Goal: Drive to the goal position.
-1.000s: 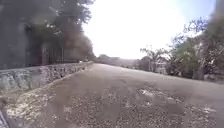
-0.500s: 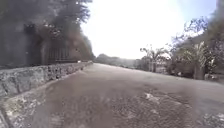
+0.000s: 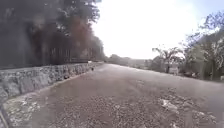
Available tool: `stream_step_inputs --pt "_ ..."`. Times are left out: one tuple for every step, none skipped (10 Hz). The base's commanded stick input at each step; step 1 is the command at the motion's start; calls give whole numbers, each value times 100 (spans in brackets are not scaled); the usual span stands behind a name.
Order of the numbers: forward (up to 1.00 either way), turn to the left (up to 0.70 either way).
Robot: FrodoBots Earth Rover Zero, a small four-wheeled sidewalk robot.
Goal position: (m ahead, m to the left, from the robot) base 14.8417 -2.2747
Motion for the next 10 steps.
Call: stream_step_inputs --pt "50 0" --pt "50 0" --pt "50 0" --pt "50 0" --pt "50 0" --pt "50 0" --pt "50 0" --pt "50 0" --pt "50 0" --pt "50 0"
